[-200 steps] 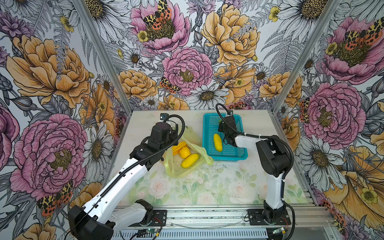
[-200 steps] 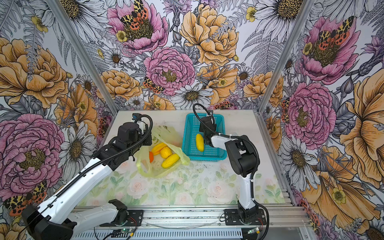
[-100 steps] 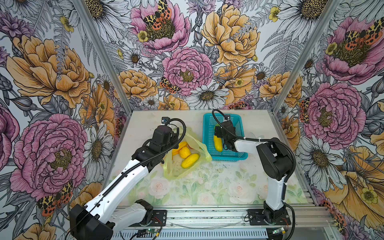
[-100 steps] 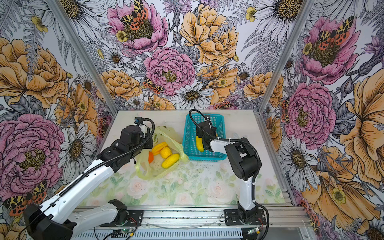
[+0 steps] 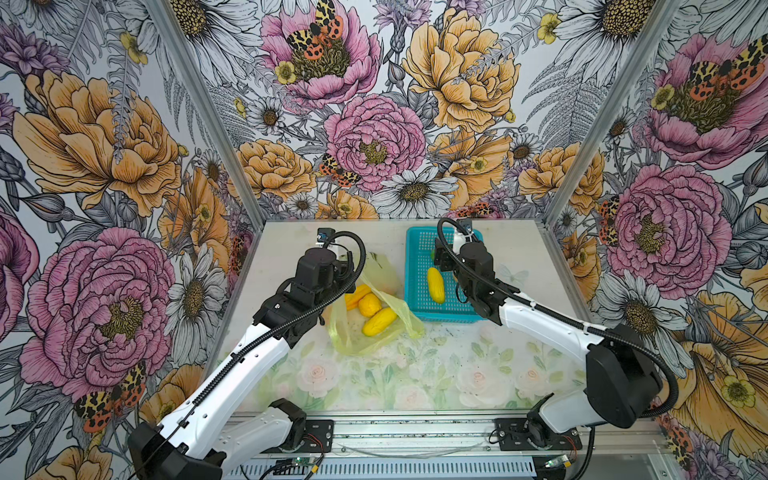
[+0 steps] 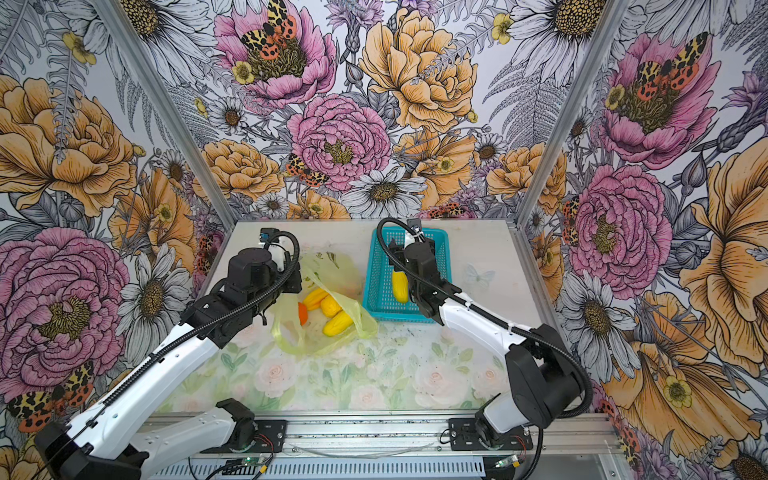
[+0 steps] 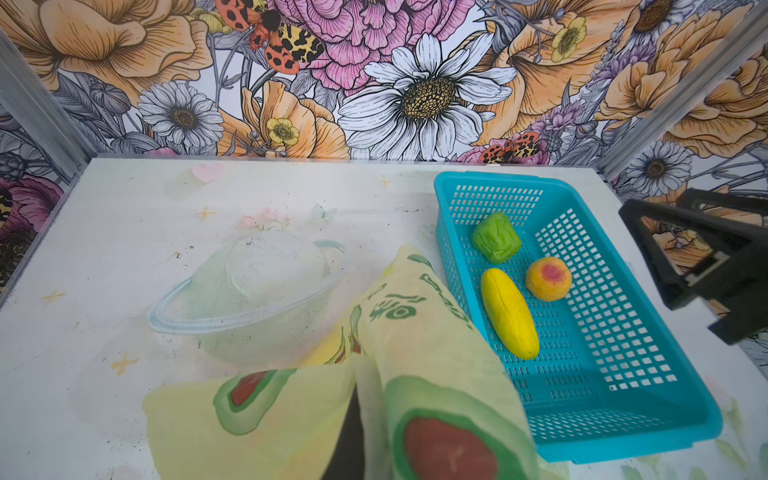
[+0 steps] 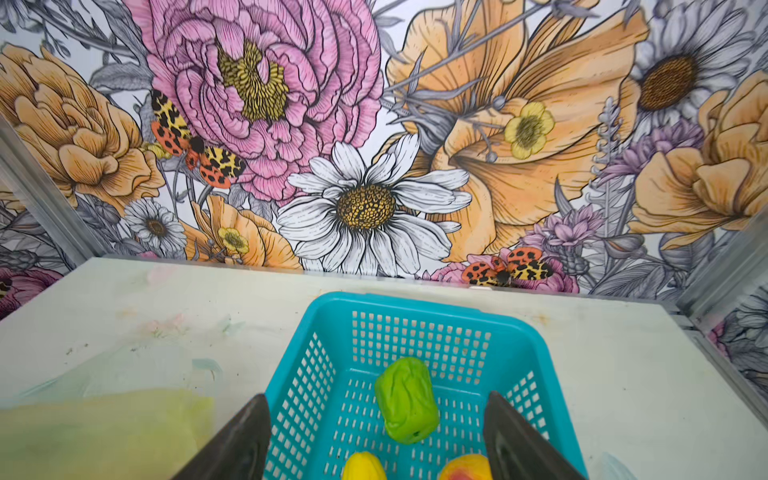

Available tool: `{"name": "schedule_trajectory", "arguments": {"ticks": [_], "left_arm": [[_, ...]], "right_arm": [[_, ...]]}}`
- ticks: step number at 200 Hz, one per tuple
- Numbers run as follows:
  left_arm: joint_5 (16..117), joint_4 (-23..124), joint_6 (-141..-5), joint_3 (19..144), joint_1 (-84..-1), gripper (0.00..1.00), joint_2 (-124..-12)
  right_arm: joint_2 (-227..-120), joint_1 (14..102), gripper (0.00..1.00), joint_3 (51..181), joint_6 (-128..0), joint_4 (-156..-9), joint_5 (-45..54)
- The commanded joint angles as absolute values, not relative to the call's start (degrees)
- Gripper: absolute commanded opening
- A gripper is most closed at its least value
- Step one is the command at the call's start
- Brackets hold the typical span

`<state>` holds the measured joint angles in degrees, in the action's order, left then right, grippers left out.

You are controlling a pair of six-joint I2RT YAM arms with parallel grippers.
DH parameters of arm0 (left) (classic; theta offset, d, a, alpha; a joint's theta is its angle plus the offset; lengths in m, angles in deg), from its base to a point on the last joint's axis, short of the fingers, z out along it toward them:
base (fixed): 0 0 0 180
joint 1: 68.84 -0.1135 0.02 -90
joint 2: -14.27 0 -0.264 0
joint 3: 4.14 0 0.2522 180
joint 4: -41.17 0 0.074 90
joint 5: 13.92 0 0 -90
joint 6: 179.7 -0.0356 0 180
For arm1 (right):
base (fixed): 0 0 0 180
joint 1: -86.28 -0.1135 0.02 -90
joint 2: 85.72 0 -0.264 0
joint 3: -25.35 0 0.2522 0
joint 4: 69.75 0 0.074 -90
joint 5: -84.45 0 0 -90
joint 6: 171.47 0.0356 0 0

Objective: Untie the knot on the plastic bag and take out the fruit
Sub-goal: 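Move the open right gripper back down into the bag mouth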

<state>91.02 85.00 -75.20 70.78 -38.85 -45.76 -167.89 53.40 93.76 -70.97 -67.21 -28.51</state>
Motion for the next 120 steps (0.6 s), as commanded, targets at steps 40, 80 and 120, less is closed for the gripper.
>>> {"name": "schedule_trajectory", "arguments": {"ticks": [40,80,120], "left_arm": [[88.53,83.54,-76.43,73.86,-38.51,0.0,-49.03],[90.36,83.59,-76.0,74.9,-38.7,0.0,-49.54],[89.6,83.47,-75.14,75.13,-38.96,0.0,-51.45]], "right_arm": [[-154.73,48.39,0.67,91.04,-79.84,-63.39,-13.16],[-152.8,41.21,0.64,96.3,-88.93,-68.89,-7.38],[-147.61,37.87,0.62,88.83,-84.97,-66.62,-7.63]]}}
